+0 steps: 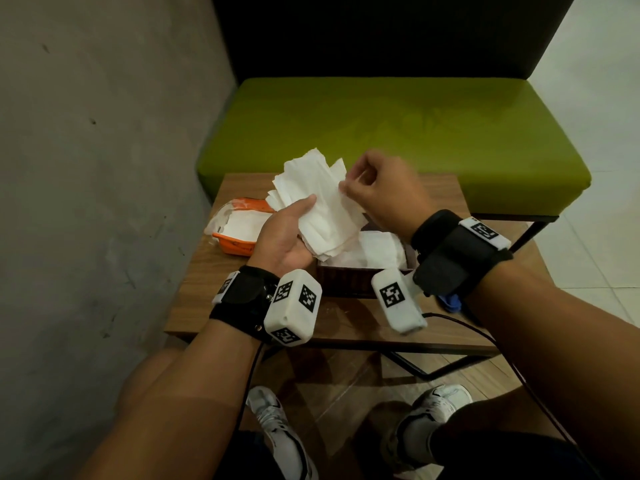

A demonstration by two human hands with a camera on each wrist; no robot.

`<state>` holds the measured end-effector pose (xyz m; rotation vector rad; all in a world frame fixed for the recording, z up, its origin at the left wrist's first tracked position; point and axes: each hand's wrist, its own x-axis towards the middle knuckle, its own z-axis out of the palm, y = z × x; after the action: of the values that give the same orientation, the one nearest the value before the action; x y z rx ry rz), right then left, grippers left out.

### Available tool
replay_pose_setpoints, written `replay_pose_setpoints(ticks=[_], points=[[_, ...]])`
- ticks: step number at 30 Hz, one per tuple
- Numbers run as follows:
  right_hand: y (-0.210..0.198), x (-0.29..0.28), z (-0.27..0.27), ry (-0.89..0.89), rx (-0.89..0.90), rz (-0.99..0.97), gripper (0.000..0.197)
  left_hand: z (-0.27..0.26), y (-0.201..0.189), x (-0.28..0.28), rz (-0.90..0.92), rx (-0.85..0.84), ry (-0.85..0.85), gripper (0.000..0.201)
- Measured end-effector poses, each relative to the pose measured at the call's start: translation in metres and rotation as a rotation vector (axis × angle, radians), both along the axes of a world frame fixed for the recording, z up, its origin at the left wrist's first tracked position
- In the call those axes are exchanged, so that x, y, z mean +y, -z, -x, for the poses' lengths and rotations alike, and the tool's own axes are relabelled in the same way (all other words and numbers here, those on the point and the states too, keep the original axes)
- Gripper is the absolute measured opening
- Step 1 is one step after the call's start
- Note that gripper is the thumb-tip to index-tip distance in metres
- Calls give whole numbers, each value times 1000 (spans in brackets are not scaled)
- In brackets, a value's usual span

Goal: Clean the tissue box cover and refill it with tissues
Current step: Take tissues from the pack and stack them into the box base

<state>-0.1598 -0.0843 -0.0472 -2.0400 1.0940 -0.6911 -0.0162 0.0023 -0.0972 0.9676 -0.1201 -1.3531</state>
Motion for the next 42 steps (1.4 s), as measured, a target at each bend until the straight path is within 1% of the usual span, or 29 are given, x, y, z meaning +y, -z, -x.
replay_pose_setpoints(ticks=[2,4,6,8,10,12,13,15,17,20,22,24,26,30,32,35,37,40,42], points=[[4,1,0,-40,67,-74,15,3,-1,0,11,-2,22,32],[6,4,-1,-59,58,-33,13,6,-3,2,39,-5,38,27],[5,6,-3,-36,47,33,12,8,-4,3,60,-13,39,23],[5,7,-4,-43,71,25,14,8,-3,3,60,-37,29,23],[5,8,-4,-56,47,-62,16,7,-1,3,47,-62,12,27],[3,6,-2,0,-49,-168,19,6,0,2,31,-53,-9,33],[1,7,-2,25,-88,-246,25,6,0,1,32,-42,-12,35],[-1,8,-1,31,-100,-412,42,6,0,1,49,-24,-9,31],[-1,9,-1,27,-104,-494,51,6,-1,1,70,-7,6,25],[-2,8,-1,14,-183,-622,45,5,-1,5,82,-13,31,24],[-7,8,1,28,-251,-742,37,2,2,9,90,-33,72,33],[-11,5,3,50,-290,-799,24,1,3,11,91,-51,118,44],[-12,1,4,67,-315,-778,13,0,3,12,78,-58,139,46],[-12,1,3,70,-377,-688,8,3,3,9,74,-36,132,43],[-12,4,3,68,-388,-597,10,5,2,8,64,-24,116,40],[-14,6,2,30,-364,-495,13,7,1,7,69,-25,131,49],[-16,5,1,38,-356,-474,17,8,1,7,76,-23,130,50],[-20,3,1,49,-389,-486,19,6,0,8,61,-1,102,46],[-20,1,1,79,-387,-423,17,5,-1,8,56,4,91,41]])
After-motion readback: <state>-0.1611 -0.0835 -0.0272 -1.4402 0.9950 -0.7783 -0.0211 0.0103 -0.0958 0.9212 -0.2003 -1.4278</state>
